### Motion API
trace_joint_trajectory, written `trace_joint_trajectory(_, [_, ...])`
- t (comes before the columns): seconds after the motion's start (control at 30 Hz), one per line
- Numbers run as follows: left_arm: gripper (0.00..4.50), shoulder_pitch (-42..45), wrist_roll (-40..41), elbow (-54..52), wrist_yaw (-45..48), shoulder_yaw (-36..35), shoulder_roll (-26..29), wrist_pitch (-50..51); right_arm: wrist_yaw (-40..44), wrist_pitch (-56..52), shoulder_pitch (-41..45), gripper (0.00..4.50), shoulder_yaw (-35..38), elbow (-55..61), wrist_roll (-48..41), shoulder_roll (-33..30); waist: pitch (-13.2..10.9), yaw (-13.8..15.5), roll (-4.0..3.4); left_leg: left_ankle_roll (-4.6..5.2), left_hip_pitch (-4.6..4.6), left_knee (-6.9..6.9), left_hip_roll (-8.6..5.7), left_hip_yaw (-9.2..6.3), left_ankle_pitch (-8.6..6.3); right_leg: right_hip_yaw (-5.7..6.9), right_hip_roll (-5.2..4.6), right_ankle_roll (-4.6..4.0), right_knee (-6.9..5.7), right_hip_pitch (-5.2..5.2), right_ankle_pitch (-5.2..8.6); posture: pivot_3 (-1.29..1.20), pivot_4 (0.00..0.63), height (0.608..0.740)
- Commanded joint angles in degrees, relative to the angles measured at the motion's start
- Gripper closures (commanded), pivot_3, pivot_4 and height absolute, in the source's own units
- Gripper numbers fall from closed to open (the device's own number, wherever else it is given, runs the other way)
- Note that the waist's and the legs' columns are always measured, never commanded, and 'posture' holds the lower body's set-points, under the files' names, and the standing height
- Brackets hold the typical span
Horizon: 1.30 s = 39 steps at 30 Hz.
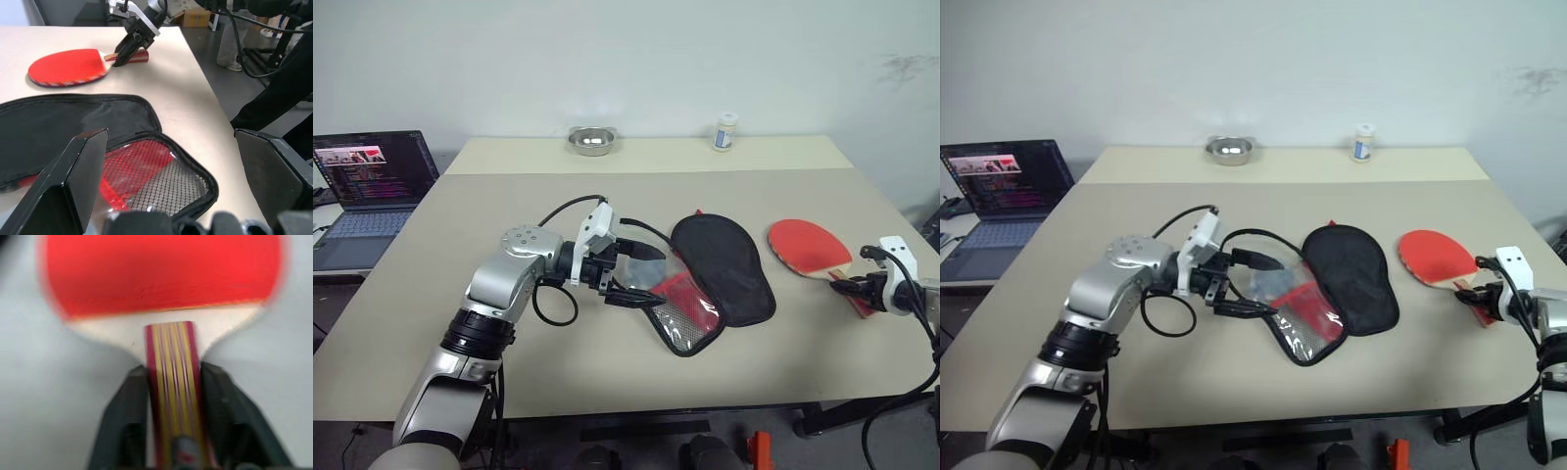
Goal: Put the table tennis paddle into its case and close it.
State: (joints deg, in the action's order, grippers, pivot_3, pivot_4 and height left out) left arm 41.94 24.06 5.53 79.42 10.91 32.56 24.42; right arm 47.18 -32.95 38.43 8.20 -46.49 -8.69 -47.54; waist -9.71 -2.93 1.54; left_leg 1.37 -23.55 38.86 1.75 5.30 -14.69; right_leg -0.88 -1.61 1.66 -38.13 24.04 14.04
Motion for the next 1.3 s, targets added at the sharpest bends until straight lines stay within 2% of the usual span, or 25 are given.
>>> trace_joint_trajectory(0.03, [0.0, 0.4, 0.0, -0.1, -0.4, -2.6, 1.8, -0.8, -3.7, -6.7, -1.3, 3.44, 5.6, 12.9, -4.4, -0.4, 0.0, 0.3, -0.05, 0.0, -0.04, 0.0, 0.0, 0.0, 0.0, 0.01, -0.01, 0.0, 0.01, 0.02, 0.0, 0.0, 0.15, 0.74])
trace_joint_trajectory(0.2, [0.0, -0.4, 0.0, 0.4, -0.7, -3.8, 3.7, -1.2, -9.9, -21.0, -6.4, 3.44, 10.7, 37.7, -10.3, 2.7, -0.1, 0.6, -0.17, -0.01, -0.27, -0.01, 0.03, -0.01, 0.01, 0.05, -0.03, 0.0, 0.03, 0.23, 0.0, 0.0, 0.15, 0.74])
trace_joint_trajectory(0.33, [0.0, -0.2, -0.4, 1.4, -1.1, -4.4, 4.5, -1.8, -18.7, -34.1, -9.8, 3.44, 13.5, 58.8, -14.8, 11.6, -0.1, 0.7, -0.17, -0.03, -0.28, -0.02, 0.1, -0.06, 0.01, 0.11, -0.02, 0.0, 0.02, 0.22, 0.01, 0.0, 0.15, 0.74])
trace_joint_trajectory(0.5, [0.0, 0.1, -0.9, 1.9, -1.2, -4.0, 4.7, -2.3, -27.8, -41.8, -12.5, 3.44, 11.5, 72.8, -15.7, 23.1, -0.1, 1.3, -0.17, -0.05, -0.3, 0.0, 0.04, -0.13, 0.03, 0.22, -0.05, 0.0, 0.0, 0.19, 0.01, 0.0, 0.15, 0.74])
trace_joint_trajectory(0.6, [0.0, 0.5, -1.0, 2.2, -1.3, -3.8, 4.4, -2.4, -31.1, -42.3, -12.9, 3.44, 10.8, 73.4, -14.9, 27.0, -0.1, 1.5, -0.17, -0.04, -0.35, 0.01, -0.07, -0.12, 0.03, 0.24, -0.14, 0.0, 0.04, 0.19, 0.0, 0.0, 0.15, 0.74])
trace_joint_trajectory(0.77, [0.0, 0.8, -1.3, 2.3, -1.4, -3.4, 3.7, -2.6, -34.0, -41.0, -13.5, 3.44, 9.3, 72.0, -14.2, 29.8, -0.1, 1.4, -0.17, -0.03, -0.39, 0.0, -0.07, -0.13, 0.02, 0.26, -0.13, 0.0, 0.1, 0.2, 0.01, 0.0, 0.15, 0.74])
trace_joint_trajectory(1.3, [0.0, -0.2, -1.3, 0.7, -1.8, -3.6, 3.3, -2.2, -34.8, -33.9, -13.5, 3.44, 2.8, 64.2, -12.4, 30.7, -0.1, 1.2, -0.16, -0.03, -0.37, -0.02, -0.04, -0.15, 0.02, 0.25, -0.07, -0.01, 0.08, 0.21, 0.01, 0.0, 0.15, 0.74])
